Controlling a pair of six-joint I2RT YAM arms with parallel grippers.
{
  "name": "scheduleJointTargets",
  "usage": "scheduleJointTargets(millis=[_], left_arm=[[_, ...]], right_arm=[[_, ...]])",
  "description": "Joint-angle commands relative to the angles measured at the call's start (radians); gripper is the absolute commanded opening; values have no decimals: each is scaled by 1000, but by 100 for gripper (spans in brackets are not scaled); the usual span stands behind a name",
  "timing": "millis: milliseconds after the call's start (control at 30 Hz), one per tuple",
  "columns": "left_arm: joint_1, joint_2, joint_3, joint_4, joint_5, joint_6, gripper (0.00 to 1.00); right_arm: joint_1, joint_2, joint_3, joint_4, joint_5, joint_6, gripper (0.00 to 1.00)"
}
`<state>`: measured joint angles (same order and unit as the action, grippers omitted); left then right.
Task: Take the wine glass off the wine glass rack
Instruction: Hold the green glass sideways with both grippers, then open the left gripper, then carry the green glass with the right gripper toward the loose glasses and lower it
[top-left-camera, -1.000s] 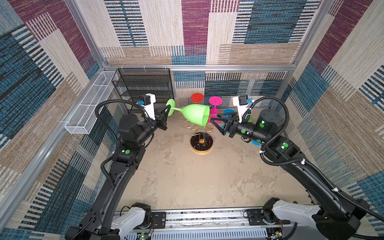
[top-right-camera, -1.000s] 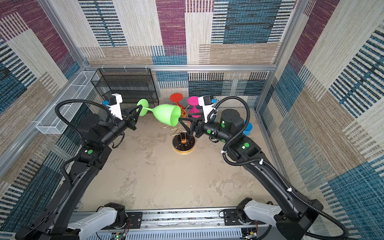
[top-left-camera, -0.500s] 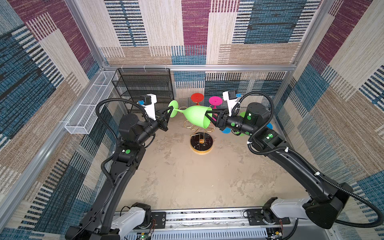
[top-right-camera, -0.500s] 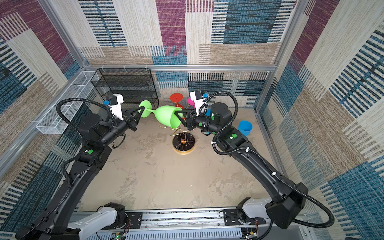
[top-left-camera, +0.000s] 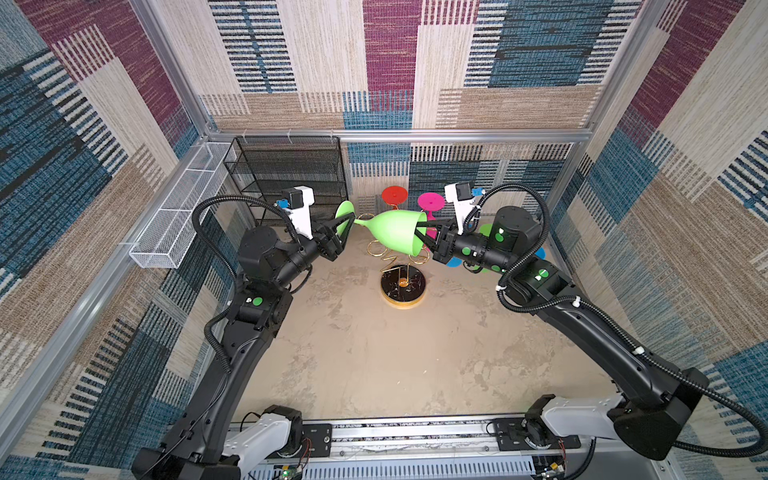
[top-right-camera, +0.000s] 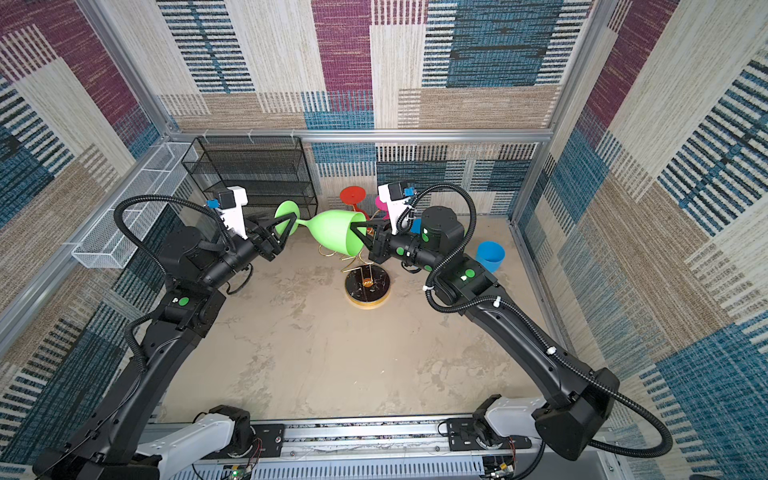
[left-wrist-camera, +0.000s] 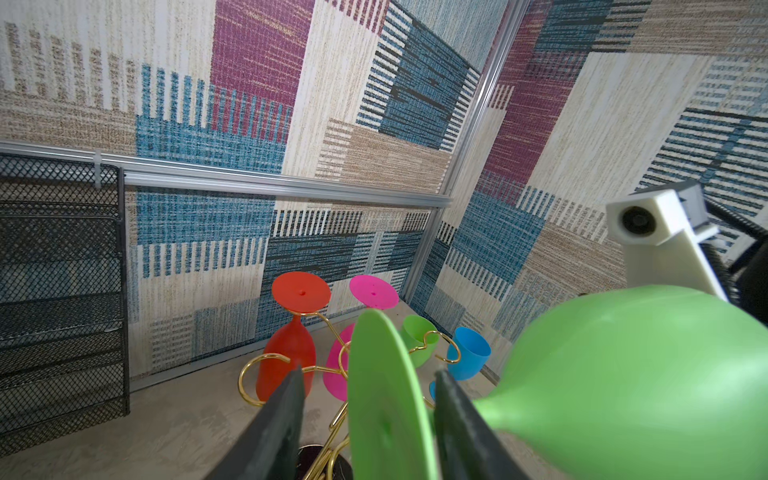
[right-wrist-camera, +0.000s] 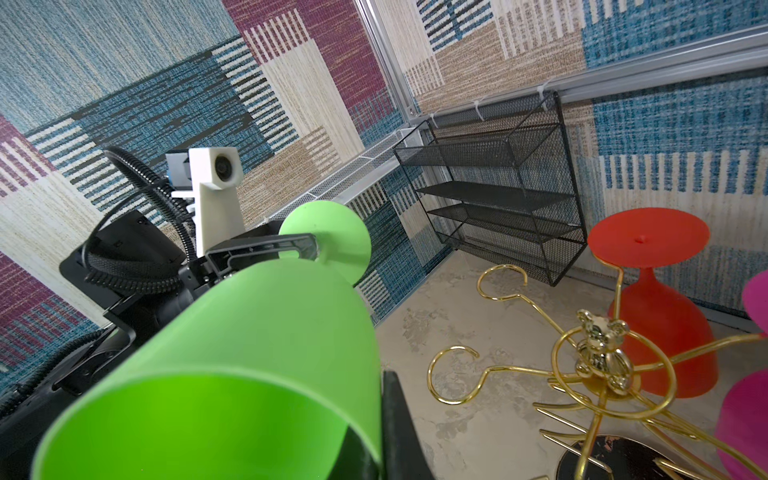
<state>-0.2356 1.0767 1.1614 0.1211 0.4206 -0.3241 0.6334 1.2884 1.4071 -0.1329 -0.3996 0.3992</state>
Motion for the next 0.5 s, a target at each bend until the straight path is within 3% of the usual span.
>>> scheduleJointTargets(millis=[0,200,333,467], left_arm=[[9,-31,-19,3,-73,17,76],[99,-126,-131,84,-130,-20,97],[193,-154,-147,29,-130,-72,99],[275,-173,-171,15,-105,-140,99]], right_arm=[[0,-25,18,-30,50,-36,0],[0,-80,73,-197,147,-127,0],[21,-103,98,-332,148,-195,0],[129,-122,70,-436,210,-228,0]])
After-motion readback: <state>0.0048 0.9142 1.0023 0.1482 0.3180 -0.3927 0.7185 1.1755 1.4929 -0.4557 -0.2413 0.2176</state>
